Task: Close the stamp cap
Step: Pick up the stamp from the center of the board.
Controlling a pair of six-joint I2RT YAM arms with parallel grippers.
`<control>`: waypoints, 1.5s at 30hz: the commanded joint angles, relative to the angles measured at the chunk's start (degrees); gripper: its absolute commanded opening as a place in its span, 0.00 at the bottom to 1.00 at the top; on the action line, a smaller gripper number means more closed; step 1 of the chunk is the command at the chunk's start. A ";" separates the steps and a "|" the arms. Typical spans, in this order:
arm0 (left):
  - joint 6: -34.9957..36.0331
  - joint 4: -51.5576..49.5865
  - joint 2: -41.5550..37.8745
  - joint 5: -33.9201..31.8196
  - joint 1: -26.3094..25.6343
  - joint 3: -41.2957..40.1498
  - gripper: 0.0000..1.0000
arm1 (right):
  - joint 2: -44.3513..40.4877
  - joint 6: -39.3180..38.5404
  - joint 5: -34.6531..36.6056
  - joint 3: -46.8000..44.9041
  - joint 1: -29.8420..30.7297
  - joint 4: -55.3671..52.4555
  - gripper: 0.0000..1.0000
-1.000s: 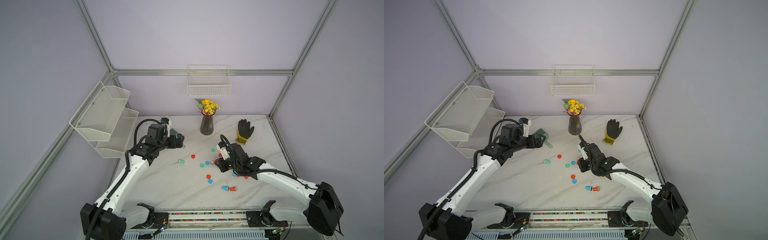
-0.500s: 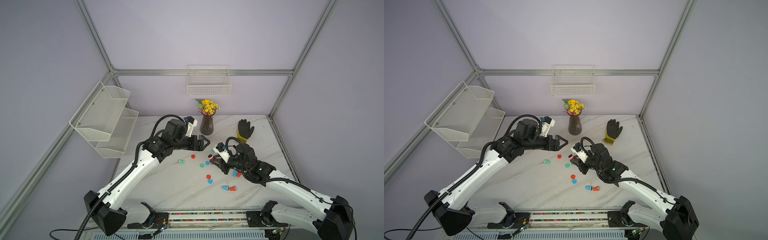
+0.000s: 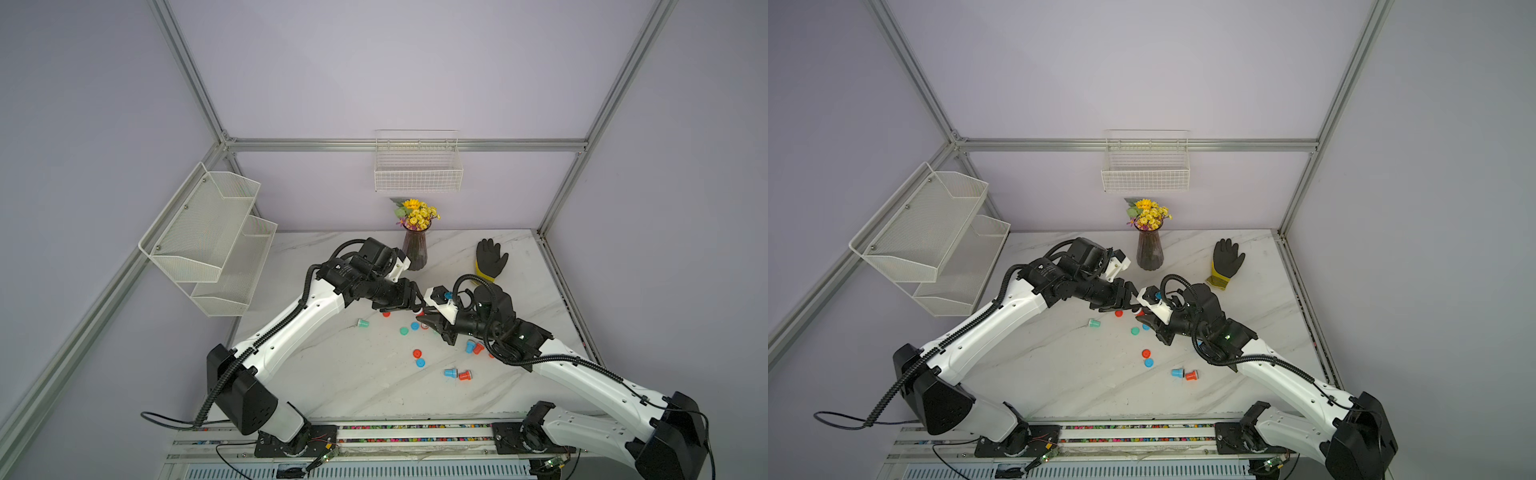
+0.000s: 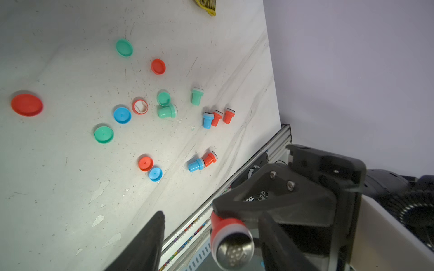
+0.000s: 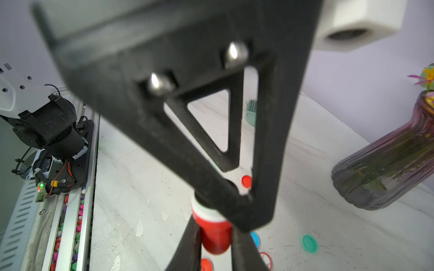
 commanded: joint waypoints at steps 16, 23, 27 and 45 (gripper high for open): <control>1.64 -6.45 1.93 6.18 -1.11 6.60 0.40 | -3.32 -1.47 7.20 -1.85 0.31 2.12 0.05; 1.31 -6.42 2.67 6.50 -1.09 8.22 0.32 | -4.03 -1.62 4.32 -2.83 0.35 2.29 0.05; 0.94 -6.45 2.98 6.77 -1.20 8.17 0.36 | -3.59 -1.66 4.11 -2.41 0.35 2.41 0.05; 0.90 -6.52 3.47 6.82 -1.90 8.12 0.26 | -3.96 -1.75 3.49 -2.76 0.35 2.98 0.06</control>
